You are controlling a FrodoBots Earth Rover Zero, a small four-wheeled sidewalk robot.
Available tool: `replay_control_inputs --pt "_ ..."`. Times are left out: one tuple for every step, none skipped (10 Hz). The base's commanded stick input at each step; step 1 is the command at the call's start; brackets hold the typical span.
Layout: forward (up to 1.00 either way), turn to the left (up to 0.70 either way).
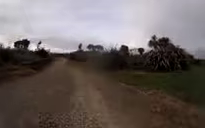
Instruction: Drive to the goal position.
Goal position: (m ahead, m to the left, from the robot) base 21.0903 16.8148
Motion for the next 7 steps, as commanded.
replay_control_inputs --pt "0.85 0.3" --pt "0.85 0.14" --pt "0.85 0.02" --pt "0.85 0.02" --pt "0.85 0.02" --pt "0.85 0.02" --pt "0.85 0.02"
